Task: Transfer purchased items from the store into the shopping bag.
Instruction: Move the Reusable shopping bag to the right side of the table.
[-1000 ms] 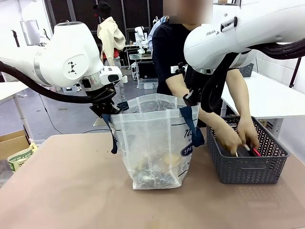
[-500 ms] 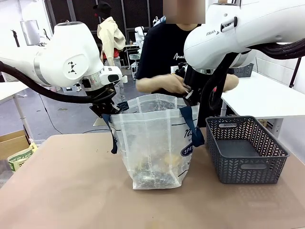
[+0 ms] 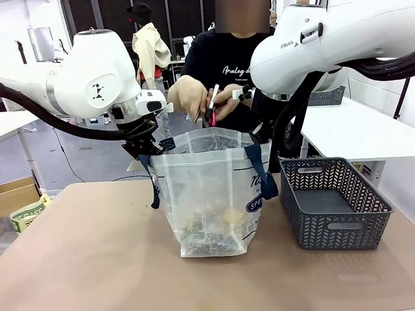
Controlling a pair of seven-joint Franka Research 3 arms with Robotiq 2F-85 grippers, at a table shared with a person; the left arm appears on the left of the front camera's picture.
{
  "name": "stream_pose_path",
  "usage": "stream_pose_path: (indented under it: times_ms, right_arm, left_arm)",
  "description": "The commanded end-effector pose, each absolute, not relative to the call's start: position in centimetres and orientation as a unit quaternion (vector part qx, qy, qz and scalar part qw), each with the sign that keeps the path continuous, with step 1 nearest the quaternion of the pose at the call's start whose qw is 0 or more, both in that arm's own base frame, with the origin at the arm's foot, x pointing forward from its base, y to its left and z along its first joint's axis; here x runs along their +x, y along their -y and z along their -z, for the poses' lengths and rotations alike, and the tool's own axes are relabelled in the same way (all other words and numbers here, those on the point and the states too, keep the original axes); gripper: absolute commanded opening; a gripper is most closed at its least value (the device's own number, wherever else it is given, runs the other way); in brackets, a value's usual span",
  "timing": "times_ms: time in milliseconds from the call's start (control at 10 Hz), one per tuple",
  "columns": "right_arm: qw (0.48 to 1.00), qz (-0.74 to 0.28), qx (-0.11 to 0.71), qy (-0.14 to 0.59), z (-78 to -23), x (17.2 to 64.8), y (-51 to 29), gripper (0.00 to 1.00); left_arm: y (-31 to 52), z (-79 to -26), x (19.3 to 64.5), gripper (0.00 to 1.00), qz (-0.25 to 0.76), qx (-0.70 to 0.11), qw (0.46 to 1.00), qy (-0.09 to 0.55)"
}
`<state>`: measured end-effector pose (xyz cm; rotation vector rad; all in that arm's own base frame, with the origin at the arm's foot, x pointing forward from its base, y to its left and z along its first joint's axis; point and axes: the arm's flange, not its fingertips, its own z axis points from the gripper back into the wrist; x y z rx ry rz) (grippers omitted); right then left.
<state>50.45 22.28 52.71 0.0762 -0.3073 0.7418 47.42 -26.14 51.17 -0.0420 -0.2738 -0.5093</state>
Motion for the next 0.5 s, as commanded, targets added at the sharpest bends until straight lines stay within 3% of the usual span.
stream_pose_path:
  times_ms: [0, 400]
  right_arm:
    - [0.92, -0.361, 0.037, 0.148, -52.56, 50.45, -22.16, 0.0]
    - [0.92, -0.361, 0.037, 0.148, -52.56, 50.45, -22.16, 0.0]
  left_arm:
    - [26.03, -51.08, 47.45, 0.0, 0.25, -0.02, 0.959, 0.134]
    - [26.03, -51.08, 47.45, 0.0, 0.25, -0.02, 0.959, 0.134]
